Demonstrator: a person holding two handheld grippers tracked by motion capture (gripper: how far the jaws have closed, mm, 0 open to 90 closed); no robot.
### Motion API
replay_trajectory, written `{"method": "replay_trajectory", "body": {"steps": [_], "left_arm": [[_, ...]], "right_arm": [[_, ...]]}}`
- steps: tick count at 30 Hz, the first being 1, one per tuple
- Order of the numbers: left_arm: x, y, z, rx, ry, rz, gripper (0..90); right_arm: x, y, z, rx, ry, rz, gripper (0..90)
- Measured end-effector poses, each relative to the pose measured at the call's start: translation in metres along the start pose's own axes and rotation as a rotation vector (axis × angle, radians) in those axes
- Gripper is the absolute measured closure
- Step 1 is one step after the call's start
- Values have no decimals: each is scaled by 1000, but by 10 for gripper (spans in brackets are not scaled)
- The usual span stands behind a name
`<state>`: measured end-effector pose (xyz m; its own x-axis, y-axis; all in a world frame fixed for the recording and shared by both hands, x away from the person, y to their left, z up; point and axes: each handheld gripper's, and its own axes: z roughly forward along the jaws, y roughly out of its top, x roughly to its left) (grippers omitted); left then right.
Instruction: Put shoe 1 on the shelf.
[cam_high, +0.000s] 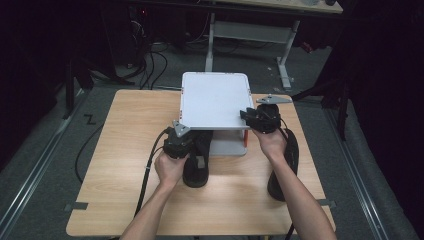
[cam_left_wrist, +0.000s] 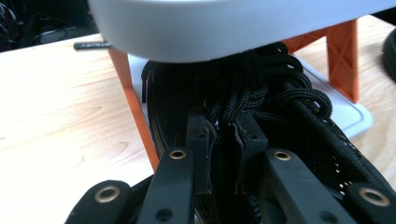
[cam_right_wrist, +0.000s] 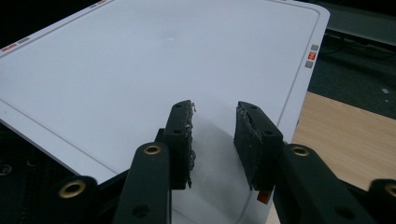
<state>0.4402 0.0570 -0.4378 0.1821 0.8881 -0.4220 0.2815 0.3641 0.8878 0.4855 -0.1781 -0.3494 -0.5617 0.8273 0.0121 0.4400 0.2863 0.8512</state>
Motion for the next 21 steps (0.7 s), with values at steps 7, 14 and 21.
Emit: {"method": "replay_trajectory", "body": {"steps": [7, 14, 21], "left_arm": [[2, -3, 17, -35, 15, -10, 791], [6, -4, 28, -47, 32, -30, 786], [8, -5, 32, -53, 35, -19, 761]], "right_arm": [[0, -1, 1, -6, 0, 5, 675], [0, -1, 1, -9, -1, 5, 685], [0, 0, 2, -8, -5, 0, 692]]}}
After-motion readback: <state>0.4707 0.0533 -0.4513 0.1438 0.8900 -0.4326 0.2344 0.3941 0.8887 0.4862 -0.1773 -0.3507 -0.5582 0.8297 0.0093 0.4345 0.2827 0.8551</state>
